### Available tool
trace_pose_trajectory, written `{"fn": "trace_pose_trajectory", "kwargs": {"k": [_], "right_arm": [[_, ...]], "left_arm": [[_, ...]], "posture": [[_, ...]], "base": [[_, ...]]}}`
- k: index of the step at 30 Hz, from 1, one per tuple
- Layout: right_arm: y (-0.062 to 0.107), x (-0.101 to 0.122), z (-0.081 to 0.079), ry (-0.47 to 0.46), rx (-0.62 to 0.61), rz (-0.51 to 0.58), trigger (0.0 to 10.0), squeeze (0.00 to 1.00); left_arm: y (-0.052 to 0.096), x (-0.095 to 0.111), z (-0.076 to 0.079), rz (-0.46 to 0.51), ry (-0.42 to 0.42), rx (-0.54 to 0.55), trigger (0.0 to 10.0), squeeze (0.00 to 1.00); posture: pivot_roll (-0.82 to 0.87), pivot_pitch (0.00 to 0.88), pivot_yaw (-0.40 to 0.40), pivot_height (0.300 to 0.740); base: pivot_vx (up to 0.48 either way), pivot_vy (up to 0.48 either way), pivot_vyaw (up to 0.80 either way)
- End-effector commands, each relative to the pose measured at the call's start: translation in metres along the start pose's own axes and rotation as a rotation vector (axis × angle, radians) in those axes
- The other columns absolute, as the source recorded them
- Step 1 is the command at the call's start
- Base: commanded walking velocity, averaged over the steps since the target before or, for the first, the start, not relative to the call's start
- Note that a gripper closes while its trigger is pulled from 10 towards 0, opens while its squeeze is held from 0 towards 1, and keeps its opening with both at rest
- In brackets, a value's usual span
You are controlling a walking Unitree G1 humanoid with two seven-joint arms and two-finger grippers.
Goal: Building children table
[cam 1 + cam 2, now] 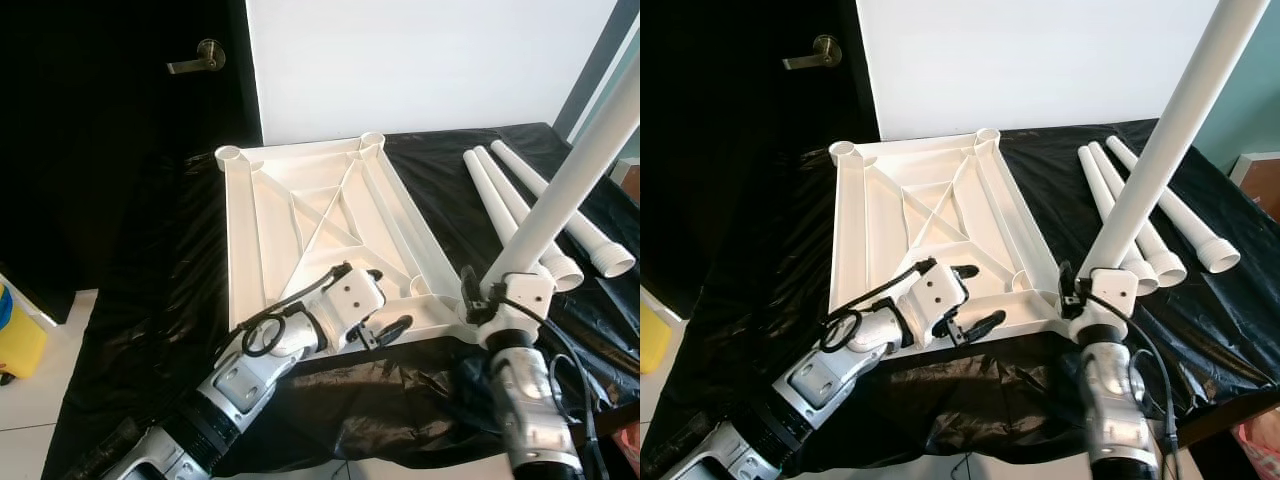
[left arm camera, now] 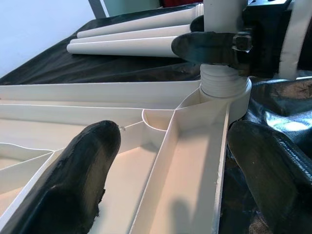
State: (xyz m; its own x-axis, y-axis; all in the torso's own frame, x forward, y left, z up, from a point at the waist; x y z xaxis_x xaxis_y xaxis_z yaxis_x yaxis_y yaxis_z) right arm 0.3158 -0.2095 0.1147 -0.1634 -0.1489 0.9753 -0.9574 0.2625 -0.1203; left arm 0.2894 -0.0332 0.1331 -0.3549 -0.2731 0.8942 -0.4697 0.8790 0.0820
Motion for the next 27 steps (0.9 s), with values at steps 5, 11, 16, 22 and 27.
{"fn": "trace_pose_trajectory", "kwargs": {"k": [5, 11, 16, 22, 27], "right_arm": [[0.010, -0.025, -0.017, -0.043, -0.084, -0.108, 10.0, 0.00], [0.010, -0.023, -0.014, -0.020, -0.096, -0.104, 10.0, 0.00], [0.011, -0.020, -0.011, 0.000, -0.098, -0.088, 10.0, 0.00], [0.012, -0.016, -0.005, 0.021, -0.103, -0.070, 10.0, 0.00], [0.013, -0.012, -0.001, 0.029, -0.071, -0.054, 10.0, 1.00]], "left_arm": [[-0.001, 0.007, 0.018, 0.038, -0.008, -0.164, 10.0, 0.00], [-0.001, 0.006, 0.018, 0.035, -0.007, -0.161, 10.0, 0.00], [-0.001, 0.006, 0.019, 0.037, -0.013, -0.173, 10.0, 0.00], [-0.001, 0.006, 0.020, 0.038, -0.015, -0.181, 10.0, 0.00], [-0.001, 0.006, 0.020, 0.039, -0.017, -0.185, 10.0, 0.00]], "posture": [[-0.03, 0.000, -0.009, 0.740], [-0.04, 0.000, -0.010, 0.740], [-0.04, 0.000, -0.001, 0.740], [-0.05, 0.000, 0.003, 0.740], [-0.05, 0.000, 0.007, 0.740]], "base": [[0.000, 0.000, 0.00], [0.000, 0.000, 0.00], [0.000, 0.000, 0.00], [0.000, 0.000, 0.00], [0.000, 0.000, 0.00]]}}
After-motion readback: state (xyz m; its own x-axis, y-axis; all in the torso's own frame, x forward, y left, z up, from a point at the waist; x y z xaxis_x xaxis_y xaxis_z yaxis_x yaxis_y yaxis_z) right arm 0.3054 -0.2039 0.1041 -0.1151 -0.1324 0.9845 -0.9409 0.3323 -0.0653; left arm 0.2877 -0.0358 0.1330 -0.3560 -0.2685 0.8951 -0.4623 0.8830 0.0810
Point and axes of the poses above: a point about 5 cm out from each wrist's last joint towards the gripper, its own y axis pointing back from the gripper into the wrist, its own x axis along the axis of the wrist's last joint, z = x × y, the point moved 5 cm from there along -y, pointing out of the wrist towards the gripper, and after that the axes turned 9 degrees about -y, right-handed, at the moved point
